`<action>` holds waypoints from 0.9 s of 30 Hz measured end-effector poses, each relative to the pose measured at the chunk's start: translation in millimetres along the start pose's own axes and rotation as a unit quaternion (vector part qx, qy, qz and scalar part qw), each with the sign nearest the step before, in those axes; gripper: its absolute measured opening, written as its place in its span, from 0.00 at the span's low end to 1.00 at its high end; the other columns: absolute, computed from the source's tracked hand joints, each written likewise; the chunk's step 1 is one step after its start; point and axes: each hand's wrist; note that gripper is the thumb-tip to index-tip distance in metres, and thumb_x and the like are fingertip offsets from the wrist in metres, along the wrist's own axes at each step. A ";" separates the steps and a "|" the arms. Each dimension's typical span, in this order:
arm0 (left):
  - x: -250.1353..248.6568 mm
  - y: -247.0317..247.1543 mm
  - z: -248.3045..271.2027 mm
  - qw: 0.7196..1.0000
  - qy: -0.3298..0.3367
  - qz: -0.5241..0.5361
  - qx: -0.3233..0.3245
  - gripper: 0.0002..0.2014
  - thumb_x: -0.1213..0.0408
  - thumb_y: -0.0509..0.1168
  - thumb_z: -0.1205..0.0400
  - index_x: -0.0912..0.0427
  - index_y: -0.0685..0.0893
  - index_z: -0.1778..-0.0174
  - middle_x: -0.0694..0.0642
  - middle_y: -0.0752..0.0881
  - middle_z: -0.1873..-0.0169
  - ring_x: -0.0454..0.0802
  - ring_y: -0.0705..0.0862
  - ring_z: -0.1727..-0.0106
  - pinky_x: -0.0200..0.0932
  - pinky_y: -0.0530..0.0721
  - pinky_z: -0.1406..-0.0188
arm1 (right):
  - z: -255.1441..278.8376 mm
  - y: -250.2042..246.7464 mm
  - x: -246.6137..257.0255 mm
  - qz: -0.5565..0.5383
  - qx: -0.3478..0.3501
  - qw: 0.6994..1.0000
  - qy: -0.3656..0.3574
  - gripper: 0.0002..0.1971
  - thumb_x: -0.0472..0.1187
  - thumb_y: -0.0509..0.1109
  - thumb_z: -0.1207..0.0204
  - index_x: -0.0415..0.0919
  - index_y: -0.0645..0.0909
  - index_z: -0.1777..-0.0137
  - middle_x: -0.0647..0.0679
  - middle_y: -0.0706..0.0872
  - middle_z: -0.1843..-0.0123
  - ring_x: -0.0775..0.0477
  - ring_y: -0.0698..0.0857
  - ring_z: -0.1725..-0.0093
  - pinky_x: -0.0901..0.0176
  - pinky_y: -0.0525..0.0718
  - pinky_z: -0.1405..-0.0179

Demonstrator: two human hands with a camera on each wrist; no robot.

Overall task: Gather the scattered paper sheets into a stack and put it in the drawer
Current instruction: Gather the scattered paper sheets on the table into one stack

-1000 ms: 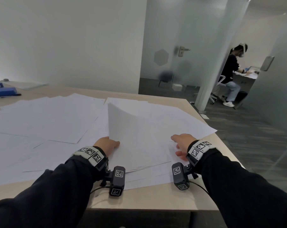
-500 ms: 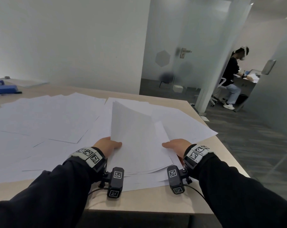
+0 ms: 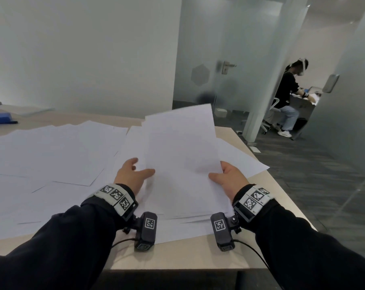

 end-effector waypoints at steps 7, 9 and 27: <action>-34.1 3.3 11.0 0.970 0.001 0.175 0.171 0.10 0.58 0.70 0.18 0.54 0.87 0.42 0.58 0.90 0.39 0.52 0.89 0.49 0.49 0.79 0.46 | 0.5 -15.1 8.9 -0.127 -0.029 0.991 -0.033 0.13 0.24 0.68 0.22 0.42 0.87 0.48 0.44 0.94 0.53 0.38 0.90 0.52 0.46 0.89 0.49; -43.0 6.4 10.5 0.966 0.040 0.218 0.134 0.07 0.65 0.66 0.16 0.56 0.88 0.45 0.59 0.91 0.44 0.52 0.90 0.53 0.47 0.83 0.53 | -1.1 -16.5 12.5 -0.153 -0.033 0.987 -0.037 0.12 0.24 0.69 0.23 0.40 0.87 0.48 0.40 0.93 0.50 0.35 0.90 0.50 0.41 0.88 0.45; -67.4 23.4 30.4 0.973 0.173 0.145 0.040 0.08 0.56 0.64 0.14 0.49 0.88 0.47 0.47 0.93 0.53 0.49 0.91 0.48 0.51 0.86 0.44 | 4.6 -9.9 27.6 -0.168 -0.060 0.977 -0.114 0.06 0.41 0.73 0.20 0.45 0.87 0.45 0.47 0.93 0.48 0.45 0.92 0.48 0.50 0.87 0.48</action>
Point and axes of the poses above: each hand's wrist, its own z-axis away from the middle knuckle, its own y-axis out of the palm, x = y × z
